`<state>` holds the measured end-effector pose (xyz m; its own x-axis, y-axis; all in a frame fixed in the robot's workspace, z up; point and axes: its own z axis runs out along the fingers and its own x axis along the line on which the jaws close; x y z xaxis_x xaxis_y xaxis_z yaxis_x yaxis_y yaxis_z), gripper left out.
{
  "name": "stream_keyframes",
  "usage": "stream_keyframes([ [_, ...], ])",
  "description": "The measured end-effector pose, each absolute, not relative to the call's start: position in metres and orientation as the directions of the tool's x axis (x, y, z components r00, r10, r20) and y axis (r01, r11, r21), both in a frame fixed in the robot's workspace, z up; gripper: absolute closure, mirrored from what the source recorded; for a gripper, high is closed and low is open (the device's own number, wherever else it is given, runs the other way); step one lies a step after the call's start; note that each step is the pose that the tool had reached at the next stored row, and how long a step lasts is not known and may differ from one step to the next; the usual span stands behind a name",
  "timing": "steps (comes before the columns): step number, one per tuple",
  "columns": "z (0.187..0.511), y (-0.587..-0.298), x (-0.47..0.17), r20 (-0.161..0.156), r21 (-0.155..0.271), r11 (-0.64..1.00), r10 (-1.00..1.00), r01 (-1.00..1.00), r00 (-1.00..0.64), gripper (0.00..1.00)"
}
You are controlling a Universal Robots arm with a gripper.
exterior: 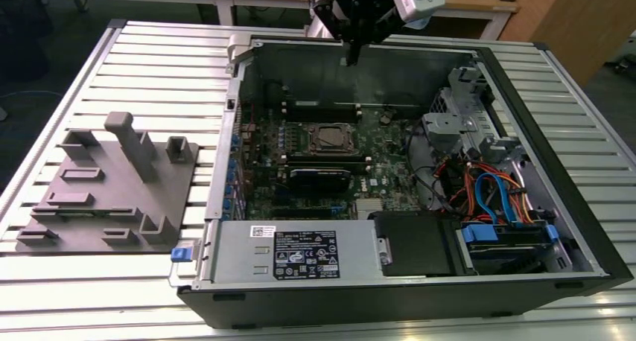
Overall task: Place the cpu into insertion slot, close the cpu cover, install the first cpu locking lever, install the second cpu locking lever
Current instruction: 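Install the second cpu locking lever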
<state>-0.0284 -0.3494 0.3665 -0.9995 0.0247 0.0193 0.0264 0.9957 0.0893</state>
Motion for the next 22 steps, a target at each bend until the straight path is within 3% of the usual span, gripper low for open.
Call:
stream_keyframes([
  [22,0.3627,-0.3573,-0.0284,0.019,0.092,0.995,0.025,0.026,-1.0,0.89],
])
